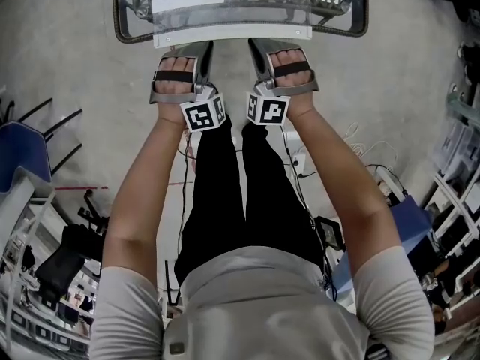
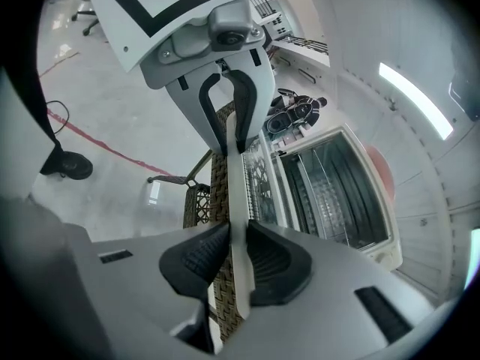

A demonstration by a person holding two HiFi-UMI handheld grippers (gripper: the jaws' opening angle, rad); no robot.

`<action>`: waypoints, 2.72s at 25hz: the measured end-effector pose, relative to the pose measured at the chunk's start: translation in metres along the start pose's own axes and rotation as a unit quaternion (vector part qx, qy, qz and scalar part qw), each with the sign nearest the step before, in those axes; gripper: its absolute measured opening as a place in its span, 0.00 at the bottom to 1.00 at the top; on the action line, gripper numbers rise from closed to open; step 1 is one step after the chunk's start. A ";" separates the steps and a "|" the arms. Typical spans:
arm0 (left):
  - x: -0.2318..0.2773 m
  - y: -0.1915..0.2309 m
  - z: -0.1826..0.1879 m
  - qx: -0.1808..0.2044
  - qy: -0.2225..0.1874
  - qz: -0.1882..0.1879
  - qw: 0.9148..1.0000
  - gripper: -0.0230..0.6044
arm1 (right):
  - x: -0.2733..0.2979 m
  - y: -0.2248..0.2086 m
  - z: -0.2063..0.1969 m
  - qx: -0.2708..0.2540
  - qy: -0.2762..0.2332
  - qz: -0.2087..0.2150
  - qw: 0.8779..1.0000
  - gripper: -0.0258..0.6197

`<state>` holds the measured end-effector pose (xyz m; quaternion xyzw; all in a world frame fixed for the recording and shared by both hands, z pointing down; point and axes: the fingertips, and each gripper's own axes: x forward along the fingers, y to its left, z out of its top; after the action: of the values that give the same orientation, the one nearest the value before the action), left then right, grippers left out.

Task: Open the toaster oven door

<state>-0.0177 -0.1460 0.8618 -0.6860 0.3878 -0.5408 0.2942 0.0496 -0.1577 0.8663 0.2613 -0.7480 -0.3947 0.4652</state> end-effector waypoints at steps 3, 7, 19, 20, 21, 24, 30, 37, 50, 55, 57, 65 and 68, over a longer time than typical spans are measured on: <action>0.005 -0.008 -0.003 0.001 -0.002 0.007 1.000 0.16 | 0.005 0.008 -0.001 0.004 -0.001 -0.007 1.000 0.15; 0.008 -0.016 -0.005 0.002 -0.008 0.013 1.000 0.16 | 0.009 0.015 -0.003 0.005 -0.005 -0.015 1.000 0.15; 0.012 -0.022 -0.008 -0.009 -0.012 0.011 1.000 0.16 | 0.013 0.020 -0.004 0.015 -0.003 -0.021 1.000 0.15; 0.011 -0.022 -0.007 -0.015 -0.011 0.005 1.000 0.16 | 0.012 0.020 -0.004 0.021 0.000 -0.015 1.000 0.15; 0.010 -0.022 -0.007 -0.024 -0.010 -0.001 1.000 0.16 | 0.011 0.020 -0.004 0.030 0.003 -0.007 1.000 0.15; 0.006 -0.020 -0.008 -0.071 0.000 -0.024 0.997 0.16 | 0.005 0.018 -0.004 0.060 0.003 0.020 0.998 0.12; -0.011 -0.003 -0.002 -0.135 0.000 -0.054 0.989 0.16 | -0.018 -0.005 -0.003 0.115 -0.001 0.046 0.992 0.09; -0.040 0.035 0.006 -0.207 -0.002 -0.060 0.977 0.11 | -0.050 -0.042 0.000 0.184 -0.009 0.086 0.979 0.07; -0.123 0.165 0.042 -0.355 -0.030 -0.060 0.932 0.06 | -0.147 -0.184 0.038 0.362 -0.086 0.141 0.917 0.07; -0.170 0.209 0.073 -0.415 -0.077 -0.060 0.905 0.06 | -0.191 -0.238 0.051 0.442 -0.134 0.138 0.876 0.07; -0.191 0.225 0.082 -0.436 -0.090 -0.059 0.894 0.06 | -0.214 -0.259 0.056 0.454 -0.152 0.133 0.868 0.07; -0.256 0.295 0.124 -0.491 -0.152 -0.028 0.857 0.06 | -0.283 -0.306 0.057 0.469 -0.192 0.110 0.855 0.07; -0.273 0.312 0.139 -0.508 -0.170 -0.016 0.844 0.06 | -0.305 -0.319 0.058 0.477 -0.208 0.108 0.847 0.07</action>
<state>0.0195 -0.0798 0.4314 -0.8266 0.5414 -0.1475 -0.0433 0.1363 -0.0822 0.4361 0.2806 -0.9468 0.0179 0.1564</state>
